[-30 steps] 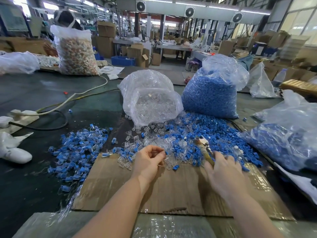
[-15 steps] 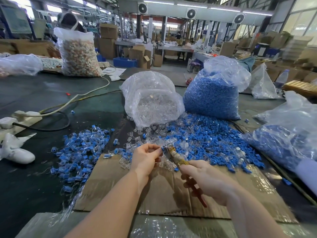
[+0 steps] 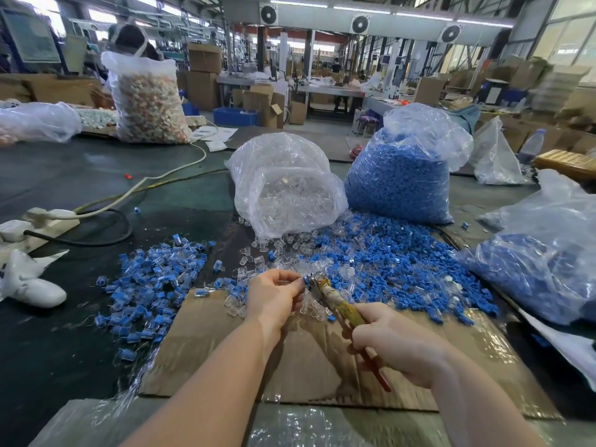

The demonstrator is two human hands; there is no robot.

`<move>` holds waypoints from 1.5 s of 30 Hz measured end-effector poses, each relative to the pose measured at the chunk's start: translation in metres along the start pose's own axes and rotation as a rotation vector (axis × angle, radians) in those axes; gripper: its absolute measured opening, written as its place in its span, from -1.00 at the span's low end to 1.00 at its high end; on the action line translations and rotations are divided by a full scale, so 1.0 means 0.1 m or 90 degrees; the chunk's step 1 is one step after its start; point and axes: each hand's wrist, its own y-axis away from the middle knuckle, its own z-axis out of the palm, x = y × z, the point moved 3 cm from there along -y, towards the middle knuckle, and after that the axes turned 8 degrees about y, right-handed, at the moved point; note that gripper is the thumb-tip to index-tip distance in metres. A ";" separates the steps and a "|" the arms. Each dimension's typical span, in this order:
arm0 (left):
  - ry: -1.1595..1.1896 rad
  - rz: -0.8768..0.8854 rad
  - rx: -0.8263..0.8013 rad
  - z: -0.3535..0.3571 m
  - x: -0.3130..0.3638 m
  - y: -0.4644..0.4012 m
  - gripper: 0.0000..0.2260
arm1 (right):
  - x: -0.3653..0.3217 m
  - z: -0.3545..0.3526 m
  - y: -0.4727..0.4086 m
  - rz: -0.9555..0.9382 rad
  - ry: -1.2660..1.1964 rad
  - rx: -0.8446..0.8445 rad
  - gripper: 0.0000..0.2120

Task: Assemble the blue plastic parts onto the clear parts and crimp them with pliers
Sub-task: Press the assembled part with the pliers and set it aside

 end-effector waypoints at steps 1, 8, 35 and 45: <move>0.002 -0.004 0.003 0.00 0.00 0.00 -0.94 | 0.00 0.00 0.00 -0.002 0.005 0.002 -0.85; -0.056 0.033 0.020 0.02 0.05 0.02 -0.91 | -0.02 0.00 0.00 -0.021 -0.020 -0.017 -0.84; 0.033 -0.013 0.094 -0.05 -0.10 -0.04 -0.92 | 0.02 0.06 0.00 -0.057 -0.062 0.096 -0.73; -0.609 0.302 0.212 -0.44 0.05 -0.05 -0.83 | 0.57 -0.34 -0.13 0.153 0.359 0.517 -0.41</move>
